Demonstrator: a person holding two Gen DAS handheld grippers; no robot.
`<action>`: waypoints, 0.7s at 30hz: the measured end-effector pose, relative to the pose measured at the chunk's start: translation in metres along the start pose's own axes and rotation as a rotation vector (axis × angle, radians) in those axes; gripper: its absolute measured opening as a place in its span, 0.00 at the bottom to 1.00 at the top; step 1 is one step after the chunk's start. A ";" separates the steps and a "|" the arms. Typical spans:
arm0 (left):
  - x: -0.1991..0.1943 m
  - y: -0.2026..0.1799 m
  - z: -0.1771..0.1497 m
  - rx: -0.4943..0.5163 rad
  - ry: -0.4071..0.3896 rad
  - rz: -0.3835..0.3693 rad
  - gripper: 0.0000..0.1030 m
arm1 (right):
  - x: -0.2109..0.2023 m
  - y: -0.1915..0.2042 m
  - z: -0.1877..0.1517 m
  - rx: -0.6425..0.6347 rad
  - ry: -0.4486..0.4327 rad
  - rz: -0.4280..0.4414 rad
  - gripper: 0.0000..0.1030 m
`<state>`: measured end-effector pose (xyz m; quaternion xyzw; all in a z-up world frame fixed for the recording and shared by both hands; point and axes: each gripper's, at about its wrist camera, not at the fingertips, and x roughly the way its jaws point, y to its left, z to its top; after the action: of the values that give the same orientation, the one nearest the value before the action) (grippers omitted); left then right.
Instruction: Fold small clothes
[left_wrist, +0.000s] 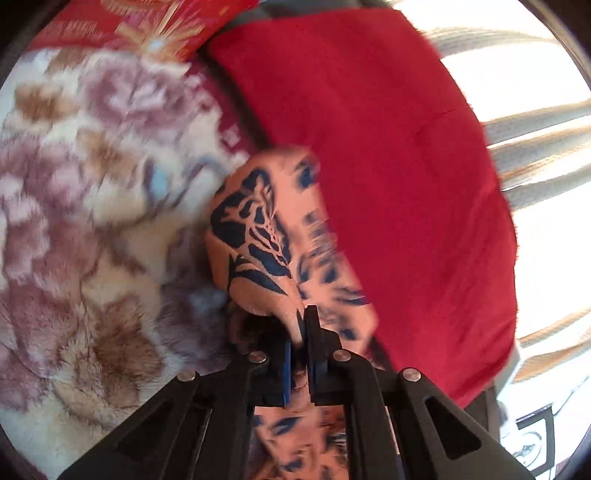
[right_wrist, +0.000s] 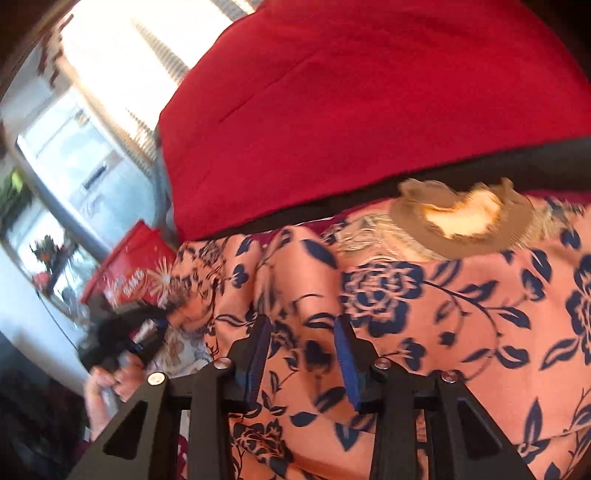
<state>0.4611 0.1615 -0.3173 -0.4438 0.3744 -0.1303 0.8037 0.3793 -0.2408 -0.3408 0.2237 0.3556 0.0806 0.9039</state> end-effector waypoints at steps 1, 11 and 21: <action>-0.006 -0.006 0.002 0.011 -0.006 -0.023 0.06 | 0.002 0.007 -0.002 -0.024 -0.004 -0.037 0.60; -0.050 -0.009 0.014 0.027 -0.035 -0.111 0.06 | 0.048 0.019 -0.018 -0.102 0.004 -0.290 0.58; -0.044 0.030 0.018 -0.078 0.018 0.002 0.10 | 0.009 0.041 -0.011 -0.130 -0.040 -0.109 0.10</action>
<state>0.4402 0.2136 -0.3150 -0.4734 0.3869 -0.1188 0.7824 0.3793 -0.1983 -0.3342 0.1466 0.3430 0.0499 0.9265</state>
